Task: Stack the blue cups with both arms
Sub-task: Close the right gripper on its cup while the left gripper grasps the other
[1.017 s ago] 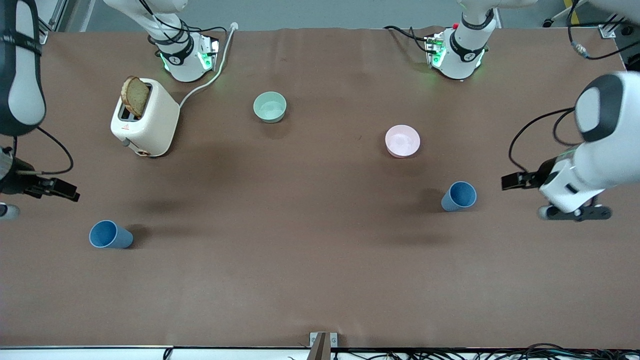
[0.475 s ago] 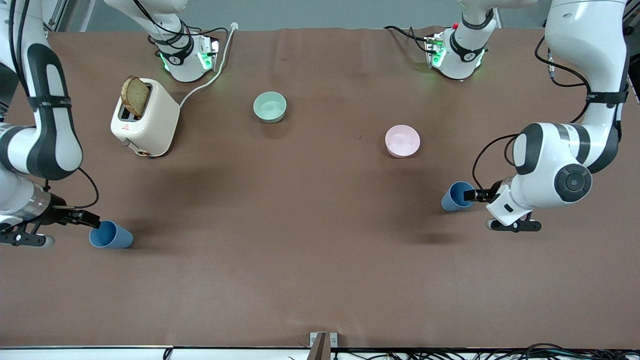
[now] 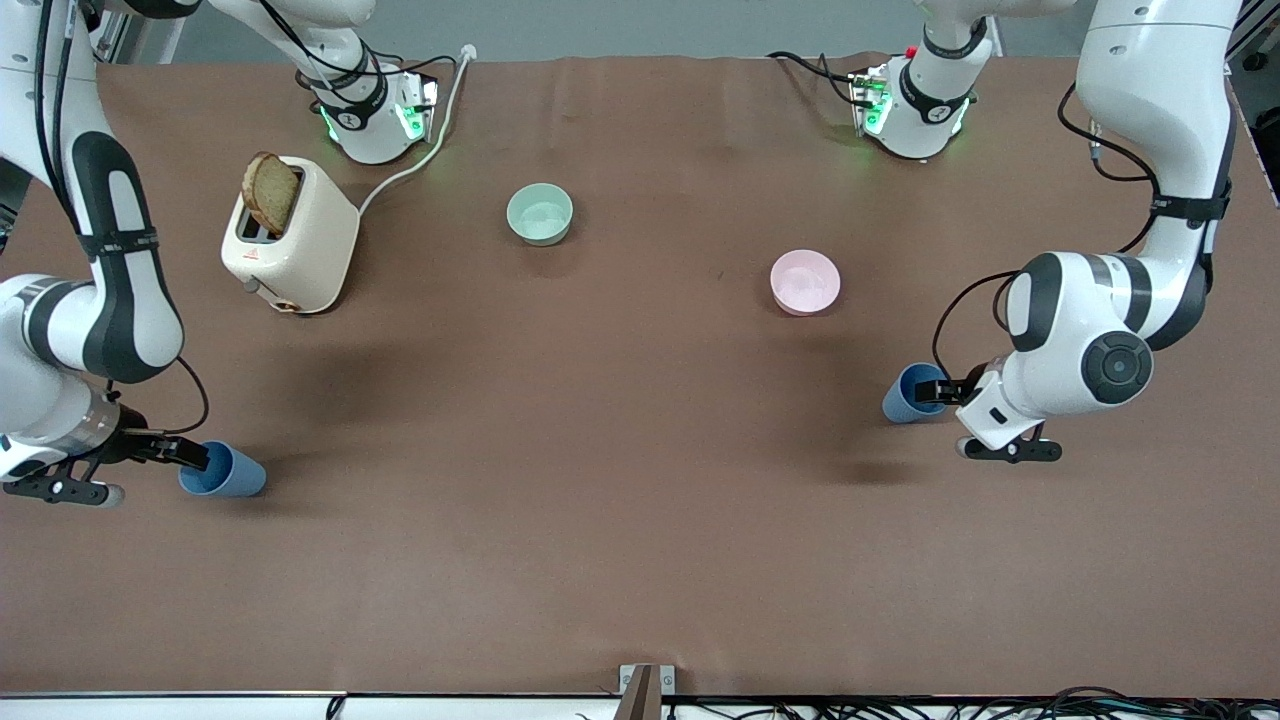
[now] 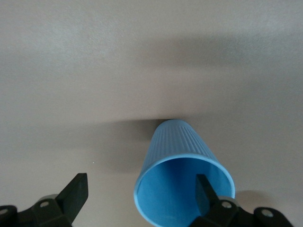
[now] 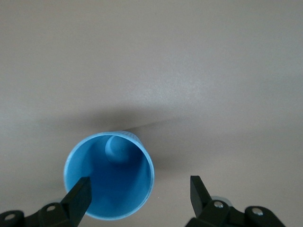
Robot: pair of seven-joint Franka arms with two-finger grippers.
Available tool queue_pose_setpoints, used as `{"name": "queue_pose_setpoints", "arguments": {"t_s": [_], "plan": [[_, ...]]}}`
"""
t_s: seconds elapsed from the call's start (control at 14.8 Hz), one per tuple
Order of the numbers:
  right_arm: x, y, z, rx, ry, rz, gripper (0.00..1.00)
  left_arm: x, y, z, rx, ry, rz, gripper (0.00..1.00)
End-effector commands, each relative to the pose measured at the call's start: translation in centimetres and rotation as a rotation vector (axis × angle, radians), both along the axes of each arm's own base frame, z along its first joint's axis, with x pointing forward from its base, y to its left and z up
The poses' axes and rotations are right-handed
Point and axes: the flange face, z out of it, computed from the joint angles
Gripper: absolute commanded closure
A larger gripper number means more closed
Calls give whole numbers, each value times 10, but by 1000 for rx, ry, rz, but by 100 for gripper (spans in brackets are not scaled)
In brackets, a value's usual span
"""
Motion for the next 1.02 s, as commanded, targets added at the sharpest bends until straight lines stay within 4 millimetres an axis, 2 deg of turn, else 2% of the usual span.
{"name": "queue_pose_setpoints", "arguments": {"t_s": [0.0,0.14,0.27,0.34,0.47,0.54,0.68,0.88,0.95], "plan": [[1,-3,-18,36,5,-14,46,-3,2,-5,8,5,-25,11],[1,-4,-29,49,0,-29,63,-4,3,-16,10,24,-24,33],[1,-4,-33,50,-1,-31,78,-3,3,-19,10,26,-23,53],[2,-4,-36,57,-3,-38,86,-2,1,-18,9,25,-26,68],[3,-5,-34,63,-9,-44,97,-2,-2,-14,12,19,-14,92],[4,-5,-31,62,-12,-43,100,-1,-3,-12,11,15,-22,99],[5,-1,-22,62,-20,-32,99,1,-4,-7,8,6,-39,100],[1,8,29,73,-17,-20,100,3,-16,12,-12,-24,-125,100],[-1,11,50,78,-18,-20,100,9,-20,25,-21,-52,-158,100]]}}
